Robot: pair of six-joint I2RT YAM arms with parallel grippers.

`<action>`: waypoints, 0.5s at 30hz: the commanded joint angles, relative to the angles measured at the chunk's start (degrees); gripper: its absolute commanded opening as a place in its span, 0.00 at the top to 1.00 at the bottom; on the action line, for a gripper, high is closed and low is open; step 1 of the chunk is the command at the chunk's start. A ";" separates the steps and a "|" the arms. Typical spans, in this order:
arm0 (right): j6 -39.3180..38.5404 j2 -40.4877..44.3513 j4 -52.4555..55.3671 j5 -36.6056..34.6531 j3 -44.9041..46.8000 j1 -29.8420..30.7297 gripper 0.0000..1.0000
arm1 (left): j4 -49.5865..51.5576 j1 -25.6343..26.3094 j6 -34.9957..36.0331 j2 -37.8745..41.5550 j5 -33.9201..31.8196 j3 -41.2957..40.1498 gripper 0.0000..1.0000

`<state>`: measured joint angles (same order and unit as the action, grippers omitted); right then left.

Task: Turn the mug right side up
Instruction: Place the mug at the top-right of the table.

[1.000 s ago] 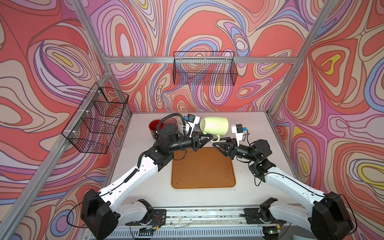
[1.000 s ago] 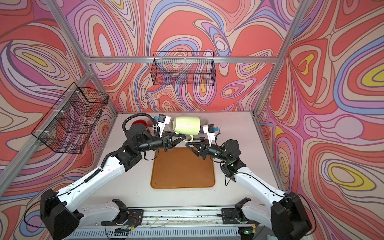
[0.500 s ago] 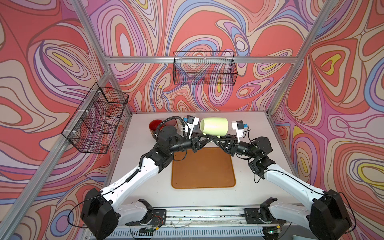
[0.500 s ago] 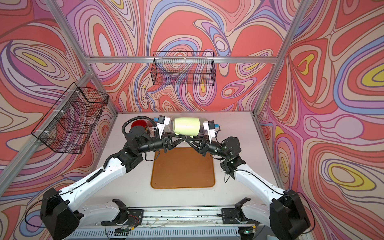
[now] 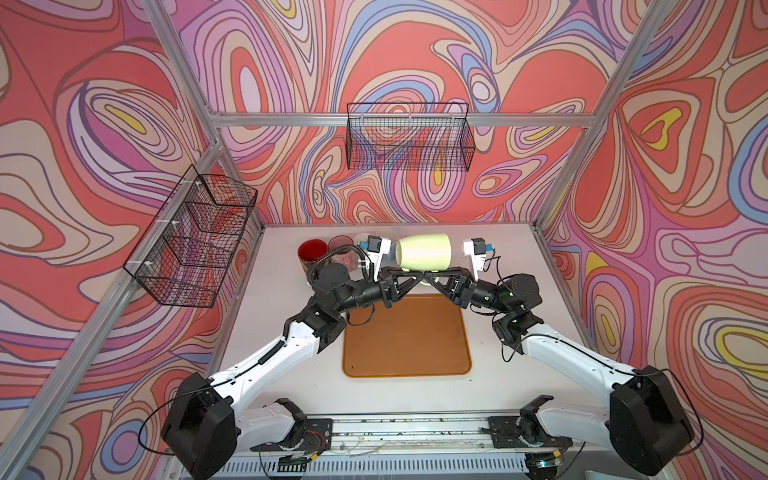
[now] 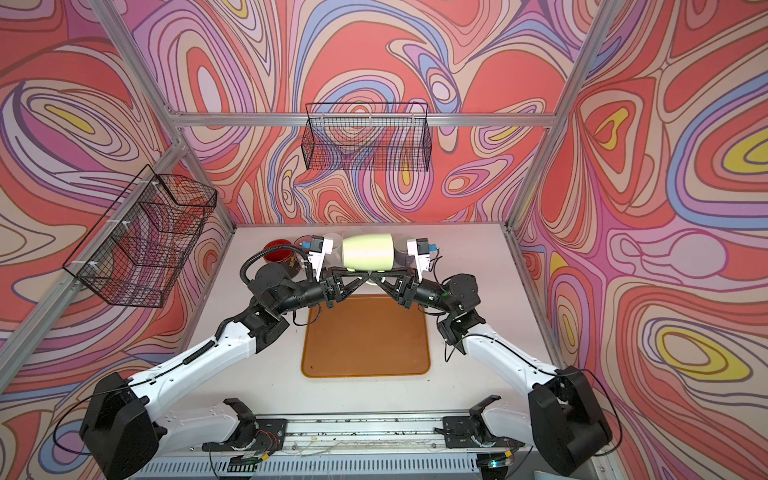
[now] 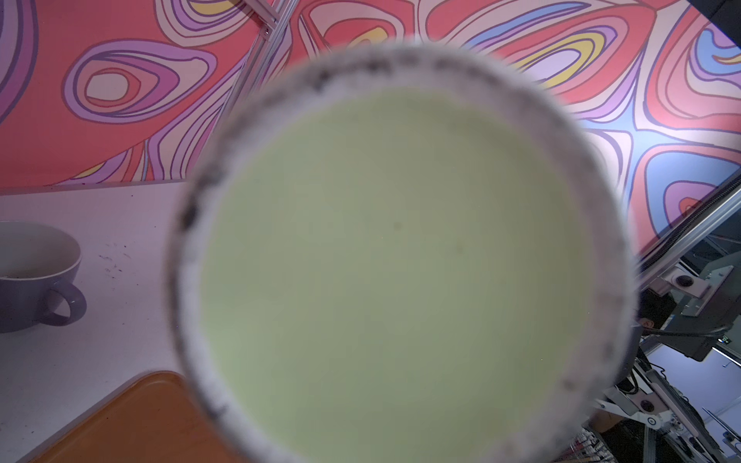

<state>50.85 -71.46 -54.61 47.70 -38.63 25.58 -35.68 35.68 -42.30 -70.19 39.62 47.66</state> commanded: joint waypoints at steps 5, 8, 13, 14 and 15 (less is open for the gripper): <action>4.41 -1.91 -12.14 -2.09 -1.51 -0.52 1.00 | -4.66 0.35 -1.73 -1.09 1.49 -2.64 1.00; 4.22 -1.84 -10.02 -2.92 -1.64 -0.69 1.00 | -3.40 0.35 -1.10 -1.00 1.28 -2.59 0.98; 4.17 -0.54 -8.08 -5.51 -0.19 -1.59 1.00 | 2.34 0.29 1.17 -0.55 -0.19 -1.69 0.53; 4.22 -0.05 -7.67 -5.91 0.23 -2.06 1.00 | 3.71 0.27 1.70 -0.16 -1.21 -1.82 0.49; 4.23 0.28 -7.31 -6.31 0.60 -2.42 1.00 | 5.02 0.27 2.20 0.30 -2.17 -1.94 0.46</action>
<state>55.05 -73.58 -58.52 45.32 -38.39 24.29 -34.81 35.88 -42.19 -70.63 38.70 46.11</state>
